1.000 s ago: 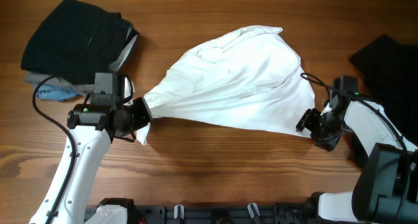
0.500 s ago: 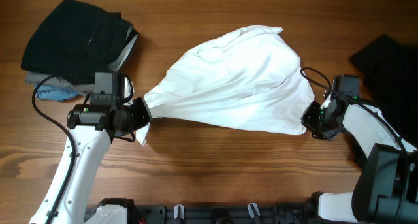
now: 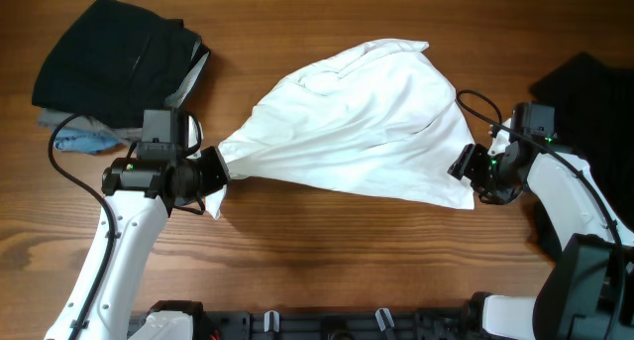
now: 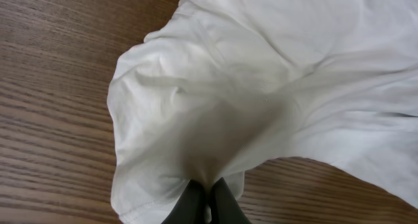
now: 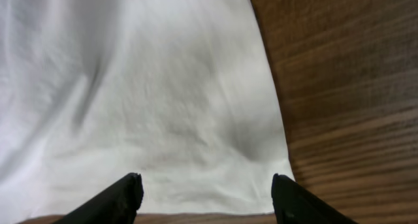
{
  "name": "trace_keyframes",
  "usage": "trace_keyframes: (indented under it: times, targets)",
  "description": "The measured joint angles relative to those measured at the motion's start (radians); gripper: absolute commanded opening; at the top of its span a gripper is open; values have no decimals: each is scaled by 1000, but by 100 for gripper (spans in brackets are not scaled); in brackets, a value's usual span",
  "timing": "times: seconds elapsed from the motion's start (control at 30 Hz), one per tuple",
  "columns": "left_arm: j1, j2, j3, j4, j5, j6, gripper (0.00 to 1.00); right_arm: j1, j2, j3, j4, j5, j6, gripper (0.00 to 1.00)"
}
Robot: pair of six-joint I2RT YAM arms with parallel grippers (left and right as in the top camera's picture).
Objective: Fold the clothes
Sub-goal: 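Lift the T-shirt with both grippers and stretch it wide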
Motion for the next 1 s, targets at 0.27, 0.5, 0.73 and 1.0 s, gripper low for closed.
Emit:
trace_keyframes:
  times: [0.27, 0.5, 0.73, 1.0]
  targets:
    - [0, 0, 0, 2, 0, 1, 4, 0, -2, -111, 28, 1, 62, 43]
    - [0, 0, 0, 2, -3, 5, 4, -3, -42, -187, 148, -8, 138, 46]
    - [0, 0, 0, 2, -3, 8, 4, -3, -42, -185, 141, -18, 144, 49]
    - [0, 0, 0, 2, -3, 8, 4, -3, -42, -135, 81, -30, 51, 59]
